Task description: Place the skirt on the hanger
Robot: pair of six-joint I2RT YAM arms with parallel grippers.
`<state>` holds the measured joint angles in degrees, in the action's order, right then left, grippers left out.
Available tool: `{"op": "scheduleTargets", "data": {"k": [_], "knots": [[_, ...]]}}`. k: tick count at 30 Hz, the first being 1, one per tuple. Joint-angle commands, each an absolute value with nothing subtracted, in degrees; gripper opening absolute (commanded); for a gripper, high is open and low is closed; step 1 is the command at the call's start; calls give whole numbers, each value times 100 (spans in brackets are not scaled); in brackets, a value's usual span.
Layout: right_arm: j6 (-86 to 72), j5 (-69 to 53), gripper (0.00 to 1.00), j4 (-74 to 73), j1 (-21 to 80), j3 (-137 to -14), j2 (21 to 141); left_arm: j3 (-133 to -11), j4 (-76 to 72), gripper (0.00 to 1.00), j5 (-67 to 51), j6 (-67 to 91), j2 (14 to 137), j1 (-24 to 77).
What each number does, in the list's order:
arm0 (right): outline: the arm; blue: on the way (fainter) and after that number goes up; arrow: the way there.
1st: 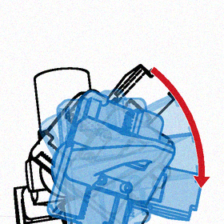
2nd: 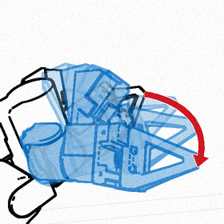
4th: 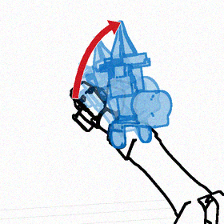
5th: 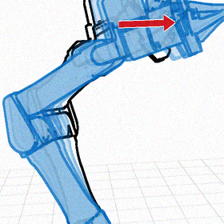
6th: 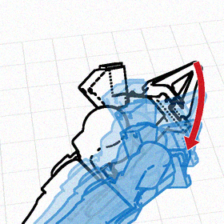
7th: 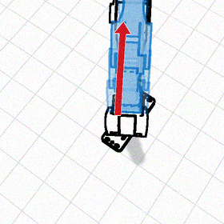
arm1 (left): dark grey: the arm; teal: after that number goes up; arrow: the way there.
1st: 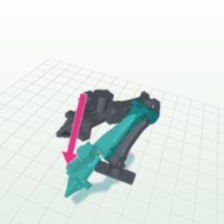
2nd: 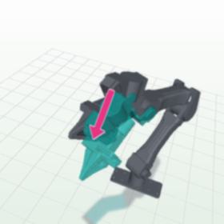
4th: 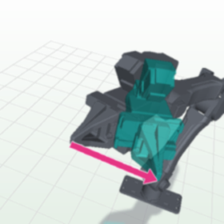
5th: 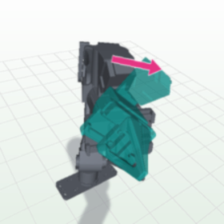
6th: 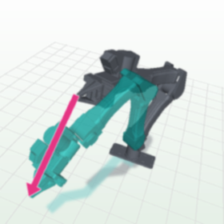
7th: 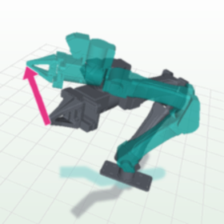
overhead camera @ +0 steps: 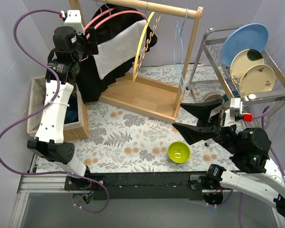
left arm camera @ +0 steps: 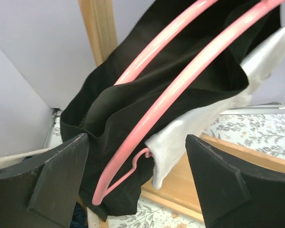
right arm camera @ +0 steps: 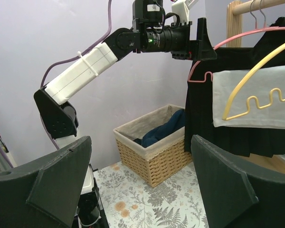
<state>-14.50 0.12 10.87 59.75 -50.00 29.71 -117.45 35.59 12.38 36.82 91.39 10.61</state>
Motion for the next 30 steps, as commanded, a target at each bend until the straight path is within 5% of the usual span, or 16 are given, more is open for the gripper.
{"op": "scheduleTargets", "data": {"k": [1, 16, 25, 30], "knots": [[-1301, 158, 93, 1354, 5985, -5045, 2900, -11839, 3691, 78, 731, 3691, 9114, 1028], [-1266, 184, 93, 1406, 5985, -4966, 2936, -11286, 3481, 59, -447, 4042, 8851, 1028], [-1309, 193, 93, 1397, 5985, -4992, 2927, -11153, 3129, 11, -1203, 4394, 8763, 1028], [-1336, 167, 93, 1406, 5985, -4992, 2944, -11443, 3103, 0, -1555, 4596, 8824, 1028]]}}
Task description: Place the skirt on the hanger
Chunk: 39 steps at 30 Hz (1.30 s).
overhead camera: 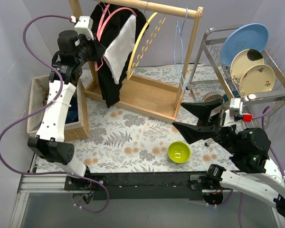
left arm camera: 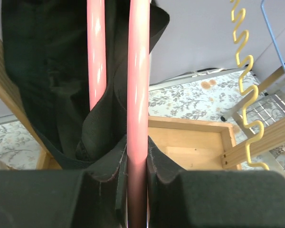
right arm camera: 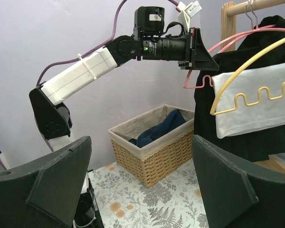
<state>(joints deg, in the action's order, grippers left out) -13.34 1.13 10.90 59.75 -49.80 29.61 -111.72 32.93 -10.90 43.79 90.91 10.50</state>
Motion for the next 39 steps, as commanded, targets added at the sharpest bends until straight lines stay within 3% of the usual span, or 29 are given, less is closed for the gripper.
{"op": "scheduleTargets", "data": {"k": [1, 13, 14, 18, 20, 21, 39], "knots": [[-1345, 158, 93, 1406, 5985, -5001, 2953, -11487, 3068, 0, -1582, 4623, 8816, 1037], [-1468, 114, 92, 1362, 5985, -5080, 2918, -12041, 2751, 0, -2083, 5080, 8877, 1028], [-1494, 114, 92, 1354, 5985, -5071, 2901, -12050, 2751, 2, -2100, 5097, 8877, 1028], [-1547, 123, 92, 1336, 5985, -5080, 2857, -12032, 2716, 26, -2109, 5150, 8824, 1028], [-1556, 114, 92, 1310, 5985, -5115, 2848, -11988, 2698, 4, -2231, 5133, 8816, 1037], [-1564, 106, 92, 1310, 5985, -5124, 2848, -11980, 2690, 0, -2259, 5142, 8798, 1028], [-1573, 114, 89, 1090, 5985, -5431, 2892, -11761, 1443, 0, -2646, 5845, 8508, 1037]]}}
